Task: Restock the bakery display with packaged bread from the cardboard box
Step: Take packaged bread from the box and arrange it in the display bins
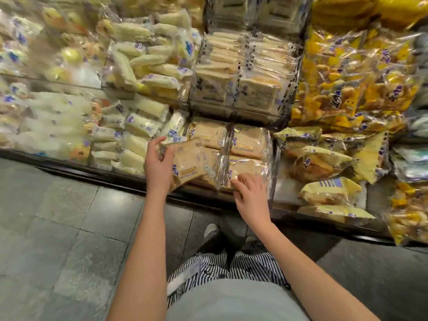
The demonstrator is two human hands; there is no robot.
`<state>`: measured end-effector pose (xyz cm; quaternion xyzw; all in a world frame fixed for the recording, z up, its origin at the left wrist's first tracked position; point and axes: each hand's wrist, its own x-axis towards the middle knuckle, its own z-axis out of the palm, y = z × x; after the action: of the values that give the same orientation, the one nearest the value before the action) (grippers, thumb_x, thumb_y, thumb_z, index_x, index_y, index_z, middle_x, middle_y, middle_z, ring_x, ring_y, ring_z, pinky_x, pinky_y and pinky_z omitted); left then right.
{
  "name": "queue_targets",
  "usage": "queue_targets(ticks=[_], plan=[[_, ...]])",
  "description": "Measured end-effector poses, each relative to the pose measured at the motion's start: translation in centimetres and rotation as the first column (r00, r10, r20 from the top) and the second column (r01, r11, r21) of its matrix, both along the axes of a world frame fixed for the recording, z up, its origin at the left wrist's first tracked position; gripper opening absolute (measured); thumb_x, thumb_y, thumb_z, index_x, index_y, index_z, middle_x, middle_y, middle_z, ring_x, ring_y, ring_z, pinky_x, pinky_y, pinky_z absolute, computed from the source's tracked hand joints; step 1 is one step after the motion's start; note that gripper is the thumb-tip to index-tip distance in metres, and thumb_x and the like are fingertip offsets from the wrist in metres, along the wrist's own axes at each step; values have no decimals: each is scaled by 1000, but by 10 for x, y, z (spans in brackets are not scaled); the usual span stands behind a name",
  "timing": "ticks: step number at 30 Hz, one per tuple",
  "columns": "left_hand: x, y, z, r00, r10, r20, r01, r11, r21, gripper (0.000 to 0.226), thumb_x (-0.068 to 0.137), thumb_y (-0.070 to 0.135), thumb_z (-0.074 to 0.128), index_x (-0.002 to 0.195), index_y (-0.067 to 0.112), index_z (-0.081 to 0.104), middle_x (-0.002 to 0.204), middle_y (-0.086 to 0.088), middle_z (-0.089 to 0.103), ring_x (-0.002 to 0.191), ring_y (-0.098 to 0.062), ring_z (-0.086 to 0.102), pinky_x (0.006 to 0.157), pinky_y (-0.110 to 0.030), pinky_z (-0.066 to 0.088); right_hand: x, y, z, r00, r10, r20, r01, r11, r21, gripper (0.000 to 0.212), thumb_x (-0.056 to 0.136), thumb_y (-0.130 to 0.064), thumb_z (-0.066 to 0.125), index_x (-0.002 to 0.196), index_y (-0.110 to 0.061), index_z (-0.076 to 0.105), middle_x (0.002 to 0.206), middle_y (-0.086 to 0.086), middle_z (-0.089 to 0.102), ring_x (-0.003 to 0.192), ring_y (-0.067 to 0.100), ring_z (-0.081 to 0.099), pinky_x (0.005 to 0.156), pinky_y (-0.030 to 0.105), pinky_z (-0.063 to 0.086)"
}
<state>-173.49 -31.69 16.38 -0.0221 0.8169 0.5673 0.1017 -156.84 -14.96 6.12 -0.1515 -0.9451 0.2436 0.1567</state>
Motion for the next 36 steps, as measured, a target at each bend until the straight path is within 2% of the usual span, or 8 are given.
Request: queue_targets(ticks=[7, 13, 16, 20, 26, 30, 34, 36], plan=[[-42, 0, -13, 992, -126, -1, 126, 992, 20, 22, 96, 27, 61, 106, 46, 56, 108, -6, 67, 84, -21, 63, 72, -39, 54, -9, -21, 8, 891, -355, 284, 407, 901, -149, 52, 98, -47, 49, 145, -25, 44, 162, 13, 16, 151, 28, 4, 121, 41, -6], [-60, 7, -15, 954, -301, 0, 301, 954, 4, 31, 95, 35, 61, 123, 46, 52, 134, -27, 52, 115, -48, 49, 91, -47, 51, -34, -28, 19, 778, -338, 530, 423, 905, -44, 61, 95, -68, 29, 151, -49, 14, 162, 14, -16, 148, 37, -18, 120, 53, -9], [-67, 15, -15, 930, -367, 8, 366, 930, 26, 38, 94, 40, 61, 125, 56, 46, 139, -21, 51, 121, -45, 49, 97, -49, 49, -40, -28, 25, 789, -352, 503, 444, 893, -71, 57, 95, -65, 35, 149, -47, 27, 164, 12, -10, 149, 33, -17, 119, 51, -11], [-84, 48, -17, 924, -380, 47, 379, 925, 32, 49, 98, 31, 57, 144, 34, 39, 149, -3, 42, 125, -25, 53, 102, -41, 48, -48, -18, 43, 820, -495, 286, 563, 787, -251, 46, 98, -48, 49, 137, -25, 54, 162, 9, 18, 151, 27, -3, 123, 49, 5], [-114, 95, -21, 909, -405, 94, 416, 879, -234, 65, 95, 23, 59, 151, 29, 27, 141, -6, 44, 108, -20, 54, 82, -33, 44, -69, 16, 61, 739, -653, 166, 667, 675, -315, 43, 103, -30, 46, 142, -12, 47, 151, 13, 38, 149, 30, 12, 122, 47, 12], [-98, 104, -30, 837, -531, -130, 388, 744, -544, 57, 95, 17, 56, 148, 23, 37, 149, -4, 38, 135, -23, 36, 109, -42, 39, -82, 26, 65, 716, -685, 133, 672, 625, -397, 42, 103, -26, 45, 142, -12, 46, 152, 9, 38, 150, 27, 9, 122, 46, 16], [-65, 100, -54, 606, -795, 38, 564, 395, -725, 55, 98, 51, 46, 149, 33, 36, 163, 3, 20, 152, -20, 9, 118, -57, -6, -89, 24, 62, 719, -689, 90, 665, 644, -378, 38, 102, -21, 47, 138, -9, 50, 147, 11, 43, 150, 28, 9, 120, 43, 16], [-58, 97, -62, 594, -801, 74, 558, 344, -755, 65, 97, 60, 40, 154, 35, 23, 165, 4, 4, 152, -21, -3, 116, -58, -10, -91, 21, 61, 721, -688, 86, 660, 644, -387, 38, 102, -20, 47, 138, -8, 50, 146, 10, 44, 150, 26, 8, 120, 41, 16]])
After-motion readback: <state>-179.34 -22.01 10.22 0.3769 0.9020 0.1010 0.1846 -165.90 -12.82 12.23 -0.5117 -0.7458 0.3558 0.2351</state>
